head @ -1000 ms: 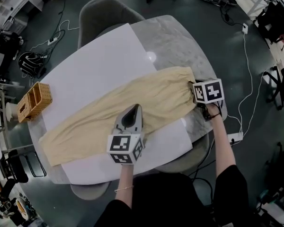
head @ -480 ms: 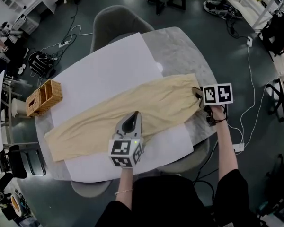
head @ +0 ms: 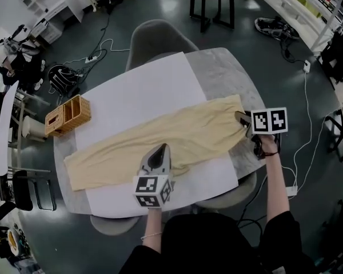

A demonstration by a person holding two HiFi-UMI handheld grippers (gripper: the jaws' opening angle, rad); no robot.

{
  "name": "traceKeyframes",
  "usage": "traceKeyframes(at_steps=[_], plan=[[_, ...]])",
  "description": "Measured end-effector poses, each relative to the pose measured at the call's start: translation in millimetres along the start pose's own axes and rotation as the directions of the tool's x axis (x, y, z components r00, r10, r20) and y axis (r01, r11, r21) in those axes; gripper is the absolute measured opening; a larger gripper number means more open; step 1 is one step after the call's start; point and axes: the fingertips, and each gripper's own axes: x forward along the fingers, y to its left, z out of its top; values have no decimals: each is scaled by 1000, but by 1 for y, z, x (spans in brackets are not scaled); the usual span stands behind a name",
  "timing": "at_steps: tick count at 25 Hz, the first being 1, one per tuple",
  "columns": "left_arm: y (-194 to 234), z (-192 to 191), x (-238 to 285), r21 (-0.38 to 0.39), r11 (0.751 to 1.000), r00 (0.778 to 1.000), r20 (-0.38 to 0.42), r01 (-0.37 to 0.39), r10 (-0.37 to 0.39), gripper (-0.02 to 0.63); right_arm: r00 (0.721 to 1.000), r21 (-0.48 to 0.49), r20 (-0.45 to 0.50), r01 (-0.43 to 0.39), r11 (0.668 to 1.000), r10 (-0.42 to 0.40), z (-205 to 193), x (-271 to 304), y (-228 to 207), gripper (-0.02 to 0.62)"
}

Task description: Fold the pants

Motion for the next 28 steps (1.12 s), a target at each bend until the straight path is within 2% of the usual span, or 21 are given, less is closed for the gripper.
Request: traceKeyframes(at_steps=[13,28], plan=[[40,6,-59,-24,997,996,59,-68,69,8,996,-81,42,-70,994,73,17,-15,80,67],[112,-6,-137,-52,996,994,82,-74,78,8,984,-92,98,-141,986,150,24,-16,204,67]])
